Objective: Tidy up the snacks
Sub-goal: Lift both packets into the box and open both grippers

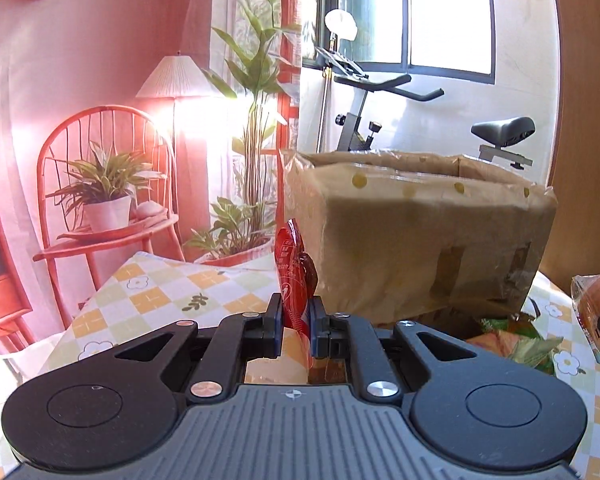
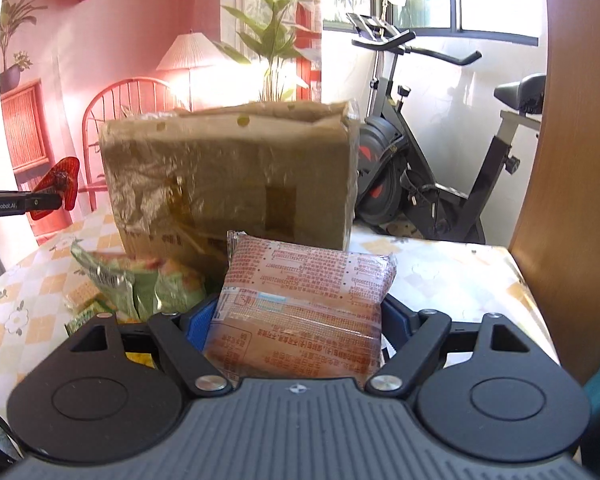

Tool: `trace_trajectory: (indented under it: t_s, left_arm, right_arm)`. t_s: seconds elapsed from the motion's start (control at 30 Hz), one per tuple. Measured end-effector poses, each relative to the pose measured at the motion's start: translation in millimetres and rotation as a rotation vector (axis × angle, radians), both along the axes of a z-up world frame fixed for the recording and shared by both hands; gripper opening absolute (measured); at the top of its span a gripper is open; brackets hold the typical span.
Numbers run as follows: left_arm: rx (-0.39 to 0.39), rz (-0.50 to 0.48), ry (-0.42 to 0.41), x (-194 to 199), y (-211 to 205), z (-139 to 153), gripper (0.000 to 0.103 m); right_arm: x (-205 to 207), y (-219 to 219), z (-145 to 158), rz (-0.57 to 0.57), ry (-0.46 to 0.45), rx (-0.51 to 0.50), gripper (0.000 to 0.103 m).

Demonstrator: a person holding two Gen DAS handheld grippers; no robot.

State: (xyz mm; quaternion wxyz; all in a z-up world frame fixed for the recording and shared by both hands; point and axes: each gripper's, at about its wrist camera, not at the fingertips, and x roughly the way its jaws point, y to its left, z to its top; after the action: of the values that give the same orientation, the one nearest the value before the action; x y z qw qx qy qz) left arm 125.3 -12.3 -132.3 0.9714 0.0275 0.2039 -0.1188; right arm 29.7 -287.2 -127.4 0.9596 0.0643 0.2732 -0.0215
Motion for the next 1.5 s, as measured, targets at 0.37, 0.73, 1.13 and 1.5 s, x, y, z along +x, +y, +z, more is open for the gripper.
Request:
trace_trajectory:
  t_s: [0.37,0.73,1.13,1.5]
  left_arm:
    - [-0.039,-0.073,-0.121,51,-42,94,0.013]
    - [-0.018,-0.079,0.032,151,-94,83,0.014]
    - [0.005,-0.094,0.066,148,-80,63,0.063]
    - [-0.001,-0.091,0.023,114,-61,82,0.068]
  right_arm:
    - [107,-10,96,0.091,-0.156,-0.078,0.082]
    - [213,-19,63,0.021,-0.006,-0.014,0.082]
    - [205,-23,48,0.013,0.032,-0.008,0.091]
    - [170,-16,68,0.031,-0.033,0.008,0.096]
